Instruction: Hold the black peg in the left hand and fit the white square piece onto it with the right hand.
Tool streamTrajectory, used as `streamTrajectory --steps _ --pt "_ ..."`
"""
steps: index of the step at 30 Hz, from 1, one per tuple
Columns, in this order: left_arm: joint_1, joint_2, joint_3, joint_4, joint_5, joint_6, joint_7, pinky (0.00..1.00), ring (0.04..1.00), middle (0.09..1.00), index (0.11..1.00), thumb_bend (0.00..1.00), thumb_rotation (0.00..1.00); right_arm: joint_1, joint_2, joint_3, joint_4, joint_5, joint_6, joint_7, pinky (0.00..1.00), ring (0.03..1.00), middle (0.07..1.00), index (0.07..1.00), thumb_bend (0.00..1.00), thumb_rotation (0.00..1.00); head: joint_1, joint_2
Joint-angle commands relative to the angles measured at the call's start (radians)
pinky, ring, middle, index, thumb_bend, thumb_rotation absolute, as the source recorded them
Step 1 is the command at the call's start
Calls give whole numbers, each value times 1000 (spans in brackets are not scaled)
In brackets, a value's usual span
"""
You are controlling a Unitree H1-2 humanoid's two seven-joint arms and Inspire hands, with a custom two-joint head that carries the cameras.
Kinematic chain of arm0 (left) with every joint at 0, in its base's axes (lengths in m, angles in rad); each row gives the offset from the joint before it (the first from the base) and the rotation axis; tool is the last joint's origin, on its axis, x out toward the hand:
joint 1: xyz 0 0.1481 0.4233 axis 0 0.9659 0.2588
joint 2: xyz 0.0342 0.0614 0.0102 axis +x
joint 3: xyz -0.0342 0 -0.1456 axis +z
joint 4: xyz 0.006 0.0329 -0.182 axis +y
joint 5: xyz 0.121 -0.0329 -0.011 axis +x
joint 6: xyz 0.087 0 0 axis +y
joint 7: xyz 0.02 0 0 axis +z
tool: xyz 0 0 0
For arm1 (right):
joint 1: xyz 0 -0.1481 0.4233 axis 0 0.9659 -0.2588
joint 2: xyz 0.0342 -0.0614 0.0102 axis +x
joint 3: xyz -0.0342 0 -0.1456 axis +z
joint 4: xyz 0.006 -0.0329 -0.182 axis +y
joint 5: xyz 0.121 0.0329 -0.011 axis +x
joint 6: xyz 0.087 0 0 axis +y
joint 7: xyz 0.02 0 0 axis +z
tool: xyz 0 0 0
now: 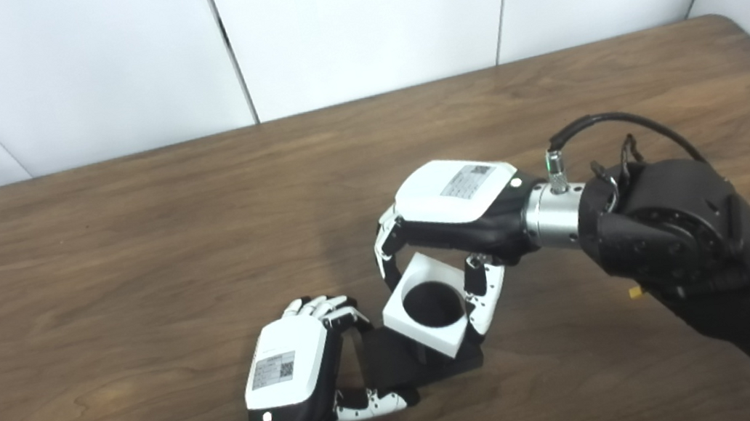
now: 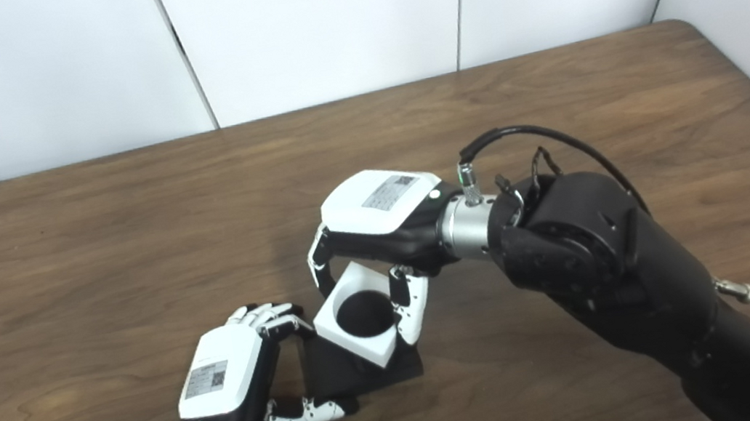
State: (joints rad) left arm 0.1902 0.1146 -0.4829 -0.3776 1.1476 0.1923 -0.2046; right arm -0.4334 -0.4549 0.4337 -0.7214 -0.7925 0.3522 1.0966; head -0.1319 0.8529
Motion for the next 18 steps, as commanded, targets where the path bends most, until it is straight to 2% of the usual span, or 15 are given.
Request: streamTrajectory --steps 1,18 --pt "26 -9 -17 37 39 29 -54 917 847 810 486 517 49 -20 0 -6 -8 0 -19 1 838 851 754 483 525 134 -3 2" --pt "20 -15 -28 40 47 41 -56 918 847 810 487 517 50 -5 10 7 28 -22 -30 -1 838 868 759 483 524 134 4 5"
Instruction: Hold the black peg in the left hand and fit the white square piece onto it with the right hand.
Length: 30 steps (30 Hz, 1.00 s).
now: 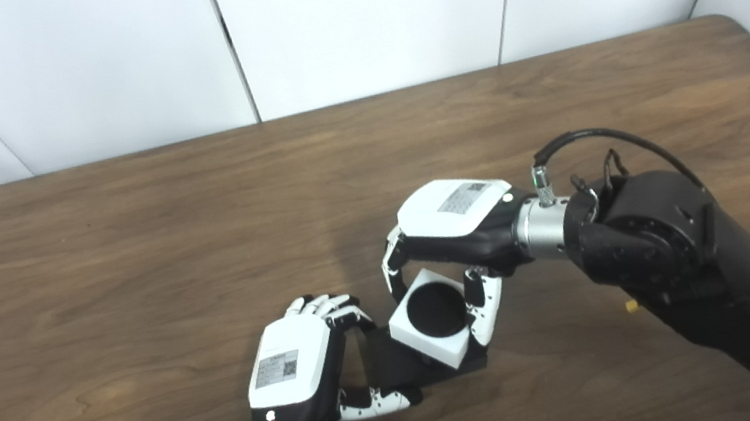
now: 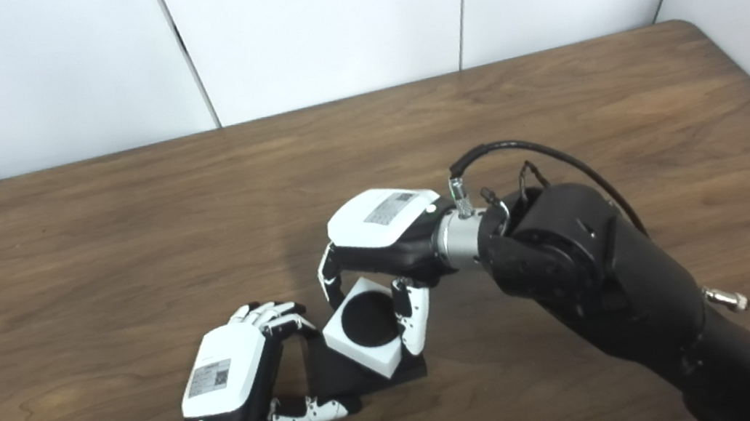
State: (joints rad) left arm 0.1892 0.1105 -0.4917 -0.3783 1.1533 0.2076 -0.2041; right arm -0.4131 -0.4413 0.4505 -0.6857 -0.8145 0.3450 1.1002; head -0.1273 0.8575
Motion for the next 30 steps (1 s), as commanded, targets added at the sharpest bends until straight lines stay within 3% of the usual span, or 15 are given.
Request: streamTrajectory --steps 1,8,10,13,15,23,30 --pt "20 -11 -19 41 42 27 -58 917 847 809 487 517 50 -24 -4 -11 -7 3 -27 -9 835 866 757 483 524 135 -1 0" --pt "17 -10 -23 38 43 33 -64 916 848 811 487 517 50 -6 -4 -24 -7 24 -36 -26 829 854 749 492 525 145 2 3" --pt "16 -10 -24 38 44 34 -64 913 846 811 487 517 50 -9 -2 -23 -10 24 -30 -14 836 853 754 625 848 224 2 3" --pt "15 -9 -25 42 40 34 -59 913 846 812 487 517 50 -16 -2 -21 -13 16 -22 3 858 859 776 706 957 334 -1 2" --pt "14 -9 -26 42 40 35 -59 911 844 812 487 517 50 -22 1 -22 -17 10 -8 18 868 863 787 721 969 357 -1 1" --pt "12 -11 -26 47 36 39 -56 900 842 811 487 517 50 -49 8 -25 -33 -8 26 74 948 953 896 628 973 363 -1 -3" --pt "12 -14 -29 41 43 41 -60 897 840 806 487 517 50 -82 3 -35 -44 8 62 94 968 965 894 592 977 365 1 -1"
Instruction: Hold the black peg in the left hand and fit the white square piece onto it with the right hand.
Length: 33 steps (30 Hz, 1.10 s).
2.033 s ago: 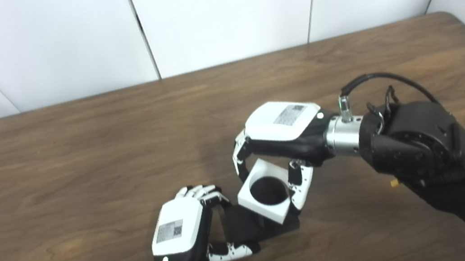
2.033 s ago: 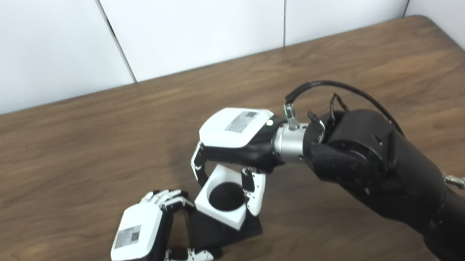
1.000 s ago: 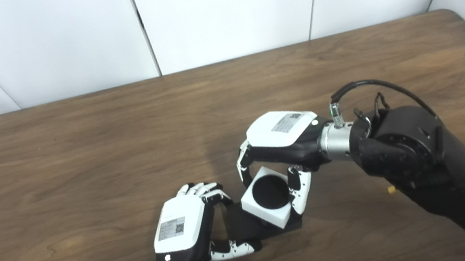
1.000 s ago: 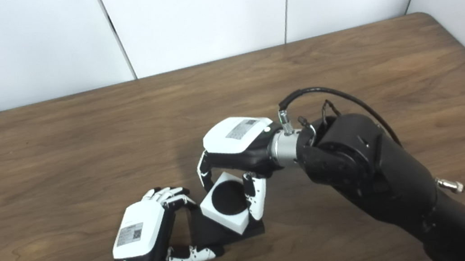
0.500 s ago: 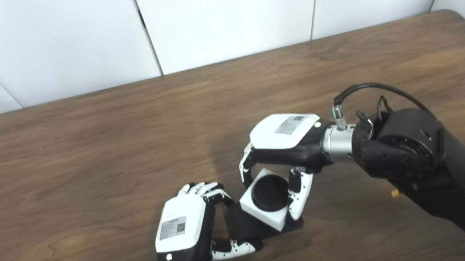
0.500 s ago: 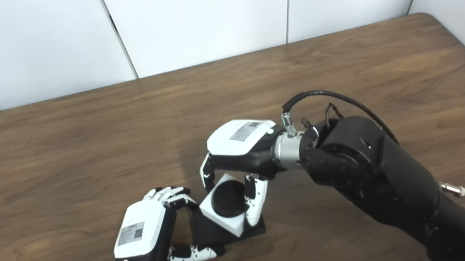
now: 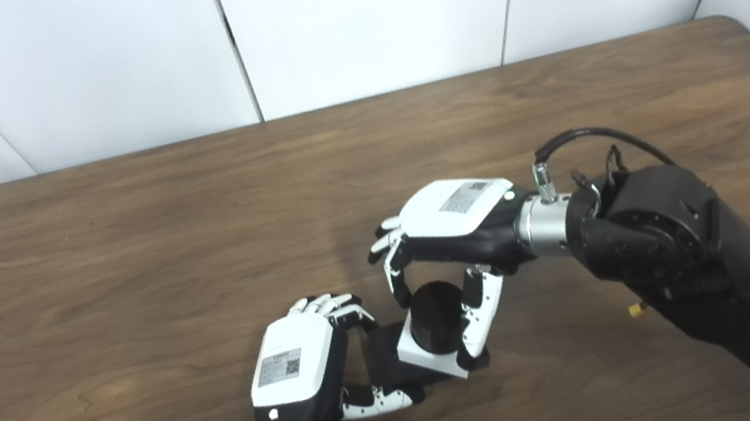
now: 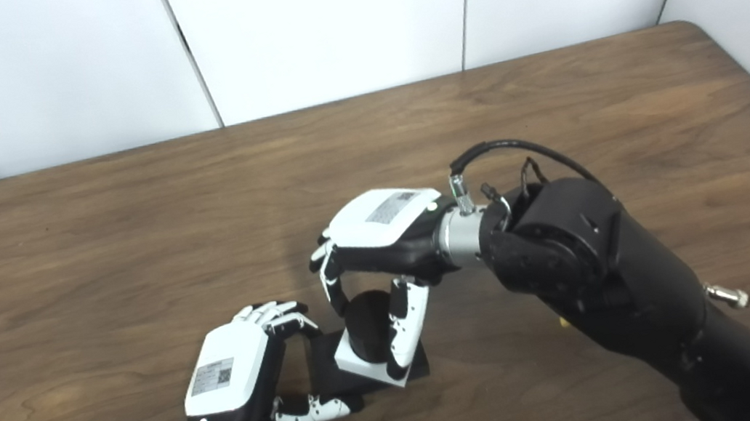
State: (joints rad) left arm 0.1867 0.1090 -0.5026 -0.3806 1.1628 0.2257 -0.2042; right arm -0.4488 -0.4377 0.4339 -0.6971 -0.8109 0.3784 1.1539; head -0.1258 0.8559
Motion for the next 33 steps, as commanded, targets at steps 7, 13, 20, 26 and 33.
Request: streamTrajectory --steps 7,13,20,26,33 --pt "10 -8 -17 48 24 8 -39 903 836 794 488 518 56 -68 -9 -21 -34 16 36 39 965 963 885 586 977 397 1 -1" --pt "1 3 -19 31 47 10 -69 895 832 788 648 803 189 -69 -3 -21 -33 9 45 37 961 964 882 589 981 394 0 -2" --pt "-24 10 -11 -25 85 14 -196 927 872 860 876 998 455 -68 0 -19 -32 6 50 32 963 970 881 590 979 391 4 -3" --pt "-63 4 35 -126 71 32 -346 944 902 900 923 1000 576 -60 4 -20 -33 -2 46 21 960 966 877 582 982 381 4 -4" --pt "-100 -5 103 -235 37 40 -486 935 912 914 943 1000 541 -58 7 -23 -34 -11 39 14 959 966 877 575 986 377 7 -4"
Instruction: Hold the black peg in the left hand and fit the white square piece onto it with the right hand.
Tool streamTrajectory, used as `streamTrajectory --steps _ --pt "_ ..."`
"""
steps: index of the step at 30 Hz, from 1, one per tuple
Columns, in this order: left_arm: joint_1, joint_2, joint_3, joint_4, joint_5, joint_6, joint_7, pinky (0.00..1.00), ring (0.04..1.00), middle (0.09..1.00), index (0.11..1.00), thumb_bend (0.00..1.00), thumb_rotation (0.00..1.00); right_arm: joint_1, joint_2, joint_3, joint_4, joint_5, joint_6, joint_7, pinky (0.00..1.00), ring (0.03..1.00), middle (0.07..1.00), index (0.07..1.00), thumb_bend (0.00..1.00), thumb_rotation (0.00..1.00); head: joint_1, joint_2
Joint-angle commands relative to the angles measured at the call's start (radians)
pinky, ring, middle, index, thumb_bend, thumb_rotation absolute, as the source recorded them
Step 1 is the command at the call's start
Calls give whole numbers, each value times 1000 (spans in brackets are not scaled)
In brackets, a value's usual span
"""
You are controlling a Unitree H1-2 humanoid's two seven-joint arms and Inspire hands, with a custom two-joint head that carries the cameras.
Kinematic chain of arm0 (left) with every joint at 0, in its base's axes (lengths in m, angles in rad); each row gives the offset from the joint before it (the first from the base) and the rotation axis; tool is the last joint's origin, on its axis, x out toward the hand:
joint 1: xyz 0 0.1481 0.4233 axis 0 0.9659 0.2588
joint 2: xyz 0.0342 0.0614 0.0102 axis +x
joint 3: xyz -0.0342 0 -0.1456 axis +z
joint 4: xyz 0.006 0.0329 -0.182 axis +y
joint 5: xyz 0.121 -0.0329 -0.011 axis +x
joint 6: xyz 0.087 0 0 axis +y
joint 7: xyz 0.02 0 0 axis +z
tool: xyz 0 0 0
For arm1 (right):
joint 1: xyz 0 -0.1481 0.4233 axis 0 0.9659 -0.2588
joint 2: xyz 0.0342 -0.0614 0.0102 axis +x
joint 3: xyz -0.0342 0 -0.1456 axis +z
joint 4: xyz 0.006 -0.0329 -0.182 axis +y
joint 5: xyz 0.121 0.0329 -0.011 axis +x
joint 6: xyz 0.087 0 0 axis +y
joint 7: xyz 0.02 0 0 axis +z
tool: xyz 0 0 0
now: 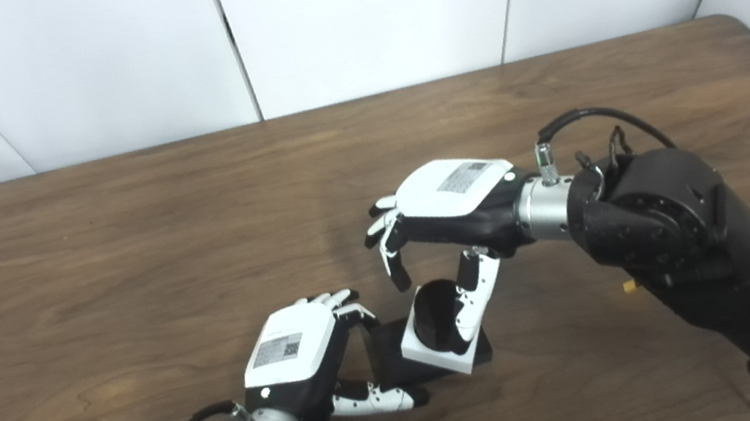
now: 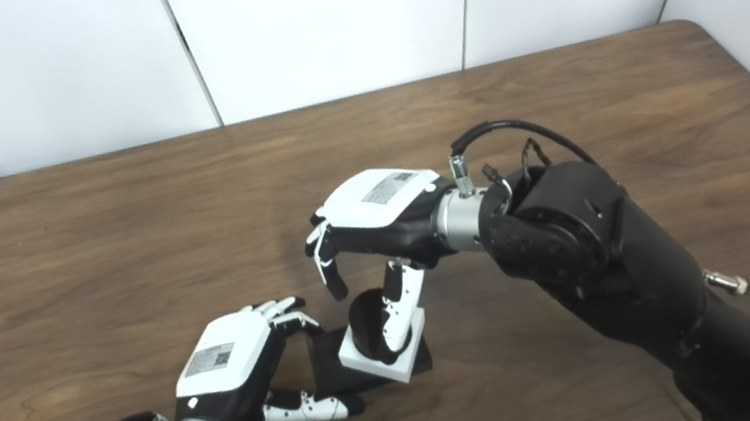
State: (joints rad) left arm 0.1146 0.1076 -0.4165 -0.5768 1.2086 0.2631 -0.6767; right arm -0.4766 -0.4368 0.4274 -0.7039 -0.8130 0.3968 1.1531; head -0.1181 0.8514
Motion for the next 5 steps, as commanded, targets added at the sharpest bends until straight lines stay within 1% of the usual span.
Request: streamTrajectory --steps 1,5 --pt "-30 -7 25 -47 -13 3 -27 943 918 919 947 1000 532 -30 6 -17 -27 -8 19 14 958 963 876 572 985 376 0 0" --pt "-52 -10 59 -98 -16 7 -122 956 921 919 956 1000 517 -34 6 -18 -26 -10 23 19 963 964 878 572 979 378 -2 1"
